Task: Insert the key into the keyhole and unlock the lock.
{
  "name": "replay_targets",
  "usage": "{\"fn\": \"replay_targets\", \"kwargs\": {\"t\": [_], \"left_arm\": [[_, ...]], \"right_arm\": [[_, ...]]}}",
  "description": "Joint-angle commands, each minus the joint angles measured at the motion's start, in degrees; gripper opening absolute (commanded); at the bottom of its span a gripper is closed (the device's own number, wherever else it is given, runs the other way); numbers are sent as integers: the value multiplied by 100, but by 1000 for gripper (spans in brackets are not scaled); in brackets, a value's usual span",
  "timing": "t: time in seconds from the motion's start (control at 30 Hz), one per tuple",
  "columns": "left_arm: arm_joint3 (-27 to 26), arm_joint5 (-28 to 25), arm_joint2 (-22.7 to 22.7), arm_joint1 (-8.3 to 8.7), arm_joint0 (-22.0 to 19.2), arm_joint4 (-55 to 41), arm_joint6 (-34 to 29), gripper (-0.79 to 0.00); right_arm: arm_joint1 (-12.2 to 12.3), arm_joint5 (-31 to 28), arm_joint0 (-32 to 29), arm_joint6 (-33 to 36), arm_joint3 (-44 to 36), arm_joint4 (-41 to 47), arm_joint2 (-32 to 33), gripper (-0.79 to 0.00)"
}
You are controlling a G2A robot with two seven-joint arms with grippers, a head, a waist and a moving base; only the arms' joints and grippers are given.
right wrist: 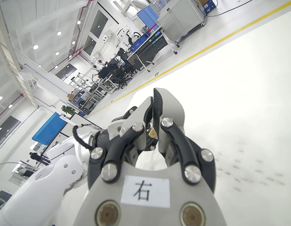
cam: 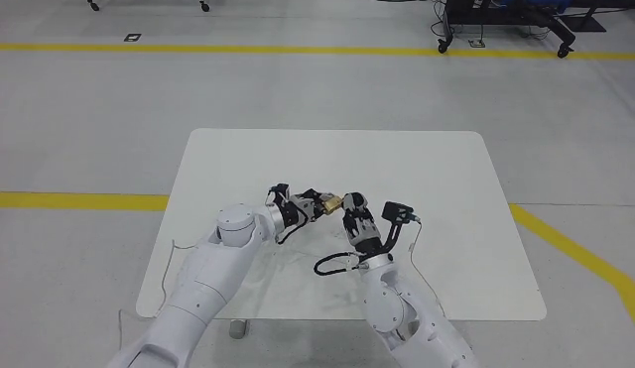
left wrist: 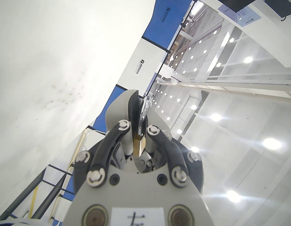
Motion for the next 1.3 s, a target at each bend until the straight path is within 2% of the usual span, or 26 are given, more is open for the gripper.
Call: {"fn": "replay_targets", "kwargs": {"t": [0.0,0.43,0.93,1.03,1.27], "left_arm": [[-2,15,11,-2,1,-5,-7,-785],[89,59,-50,-4,-43,-96,100,-785],[115,40,-118,-4,-53,-164,236,-785],[107,12,-113,-4,-50,-145,251,-785],[-3,-252,-166,10,13,-33,421,-785]], "right_arm": [[-10,33,48,40,70,-50,-3,-785],[-53,129,34,254,158,-405,-54,-785],[10,-241,-337,1102,-78,-273,149,-785],[6,-360,-404,1163,-140,114,245,-785],[-37,-693,-499,1526,-261,2036,610,-785]]}}
